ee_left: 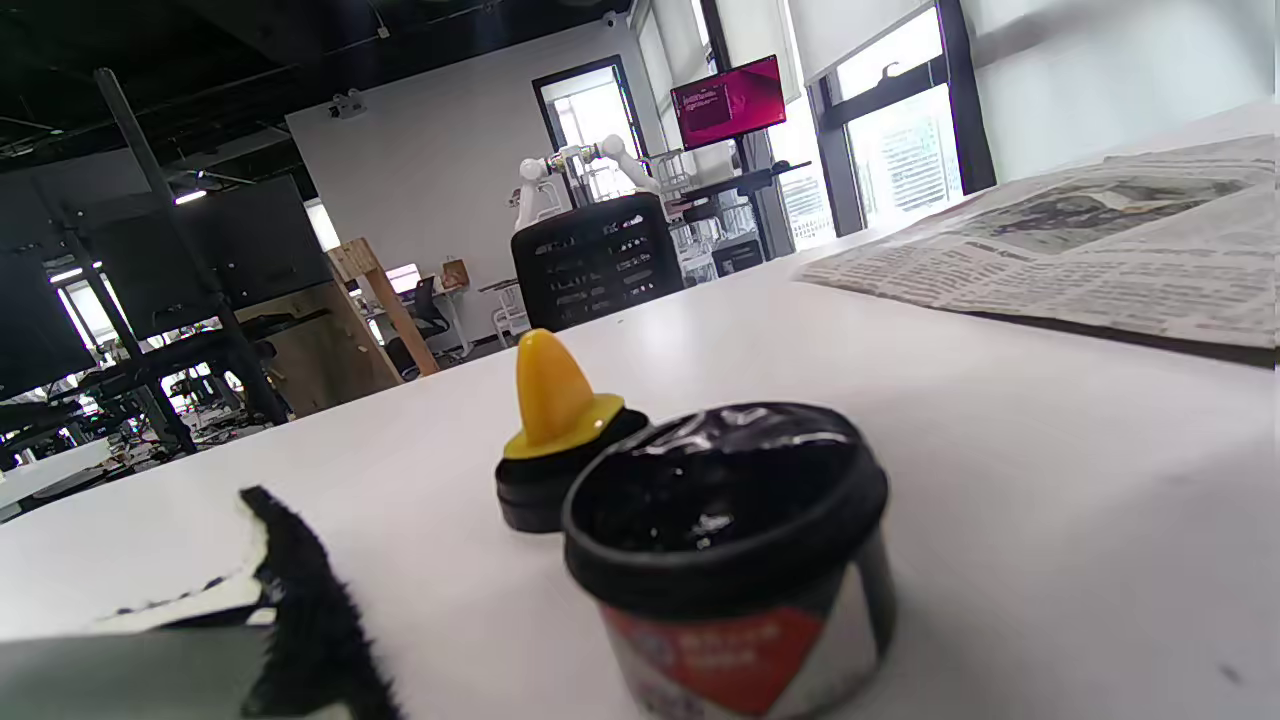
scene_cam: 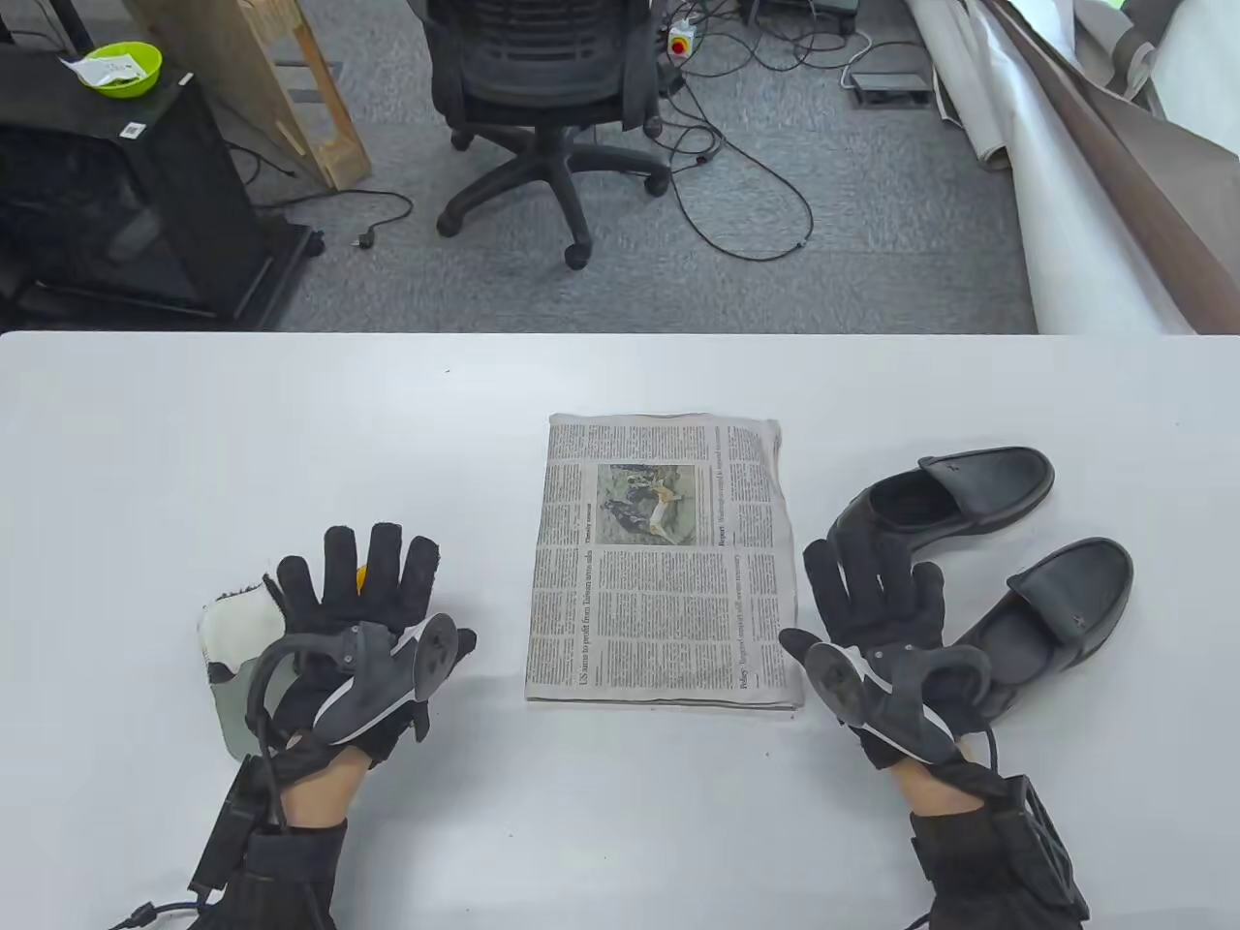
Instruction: Dip and apply built-in sponge shoe polish on shoes
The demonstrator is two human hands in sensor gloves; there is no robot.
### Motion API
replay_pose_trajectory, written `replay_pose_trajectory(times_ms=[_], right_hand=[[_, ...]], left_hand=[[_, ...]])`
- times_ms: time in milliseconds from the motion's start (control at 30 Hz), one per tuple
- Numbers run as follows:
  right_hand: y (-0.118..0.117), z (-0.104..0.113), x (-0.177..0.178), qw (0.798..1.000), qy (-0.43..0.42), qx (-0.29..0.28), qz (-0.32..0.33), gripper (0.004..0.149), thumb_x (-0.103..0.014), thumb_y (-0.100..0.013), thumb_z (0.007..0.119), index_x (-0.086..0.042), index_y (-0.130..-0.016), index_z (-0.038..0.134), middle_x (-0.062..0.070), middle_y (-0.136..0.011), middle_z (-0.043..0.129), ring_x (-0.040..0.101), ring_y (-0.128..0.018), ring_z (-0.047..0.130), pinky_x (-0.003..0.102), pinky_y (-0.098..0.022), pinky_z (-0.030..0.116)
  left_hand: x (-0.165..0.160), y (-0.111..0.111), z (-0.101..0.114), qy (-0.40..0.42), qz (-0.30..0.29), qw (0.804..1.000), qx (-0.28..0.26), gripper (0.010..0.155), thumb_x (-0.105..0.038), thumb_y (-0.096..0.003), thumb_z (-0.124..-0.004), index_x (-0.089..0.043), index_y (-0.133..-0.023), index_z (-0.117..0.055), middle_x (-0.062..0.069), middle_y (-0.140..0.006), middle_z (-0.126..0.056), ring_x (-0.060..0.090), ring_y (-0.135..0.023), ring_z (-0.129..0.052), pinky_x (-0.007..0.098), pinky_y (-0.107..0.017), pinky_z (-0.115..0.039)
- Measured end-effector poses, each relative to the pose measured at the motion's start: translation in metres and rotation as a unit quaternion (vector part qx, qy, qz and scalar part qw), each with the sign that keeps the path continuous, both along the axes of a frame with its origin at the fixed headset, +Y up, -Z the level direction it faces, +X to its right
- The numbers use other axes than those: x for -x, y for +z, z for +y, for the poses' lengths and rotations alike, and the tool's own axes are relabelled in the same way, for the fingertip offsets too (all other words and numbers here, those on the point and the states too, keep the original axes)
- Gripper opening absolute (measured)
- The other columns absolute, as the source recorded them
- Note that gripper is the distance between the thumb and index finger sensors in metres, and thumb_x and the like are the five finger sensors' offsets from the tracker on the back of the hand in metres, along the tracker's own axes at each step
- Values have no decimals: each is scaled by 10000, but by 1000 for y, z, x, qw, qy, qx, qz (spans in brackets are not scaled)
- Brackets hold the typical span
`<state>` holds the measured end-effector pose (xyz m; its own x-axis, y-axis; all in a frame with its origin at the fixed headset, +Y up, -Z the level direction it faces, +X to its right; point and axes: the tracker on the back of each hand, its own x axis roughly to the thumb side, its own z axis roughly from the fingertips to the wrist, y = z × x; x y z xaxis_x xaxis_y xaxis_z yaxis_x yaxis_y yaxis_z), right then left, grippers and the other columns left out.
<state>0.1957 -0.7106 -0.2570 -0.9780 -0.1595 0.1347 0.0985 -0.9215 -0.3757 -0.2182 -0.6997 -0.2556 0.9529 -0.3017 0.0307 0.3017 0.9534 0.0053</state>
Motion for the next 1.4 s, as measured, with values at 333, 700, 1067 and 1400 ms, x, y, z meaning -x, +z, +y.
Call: replay_pose_trajectory(times_ms=[333, 700, 1067, 1400], right_hand=[[0, -1, 0, 1000, -15, 2, 6, 853, -673, -362, 576, -305, -1101, 360, 57, -1157, 365, 476, -1054, 471, 666, -727, 489], [-5, -27, 26, 983, 20, 160, 88, 871, -667, -310, 716, -315, -1071, 479, 31, -1120, 526, 460, -1029, 580, 656, -718, 542], [-9, -54, 35, 957, 48, 264, 111, 738, -534, -345, 791, -271, -1014, 624, 38, -1064, 641, 398, -962, 739, 615, -693, 613], [-8, -49, 44, 975, 56, 178, 119, 473, -421, -377, 831, -285, -828, 867, 17, -898, 897, 352, -790, 971, 536, -645, 750]], left_hand=[[-4, 2, 3, 1, -12, 1000, -10, 892, -766, -408, -441, -321, -1106, -111, 60, -1250, -120, 482, -1138, -173, 786, -723, -178], [-10, 2, 0, -1, -23, 1000, 6, 891, -763, -408, -450, -320, -1106, -119, 57, -1250, -131, 479, -1138, -178, 783, -726, -181], [-16, 2, -5, -5, -35, 999, 17, 890, -760, -407, -455, -318, -1108, -128, 62, -1248, -127, 479, -1136, -176, 781, -727, -181], [-29, 2, -13, -8, -52, 998, 38, 890, -756, -406, -458, -317, -1107, -131, 63, -1246, -128, 479, -1134, -176, 780, -727, -181]])
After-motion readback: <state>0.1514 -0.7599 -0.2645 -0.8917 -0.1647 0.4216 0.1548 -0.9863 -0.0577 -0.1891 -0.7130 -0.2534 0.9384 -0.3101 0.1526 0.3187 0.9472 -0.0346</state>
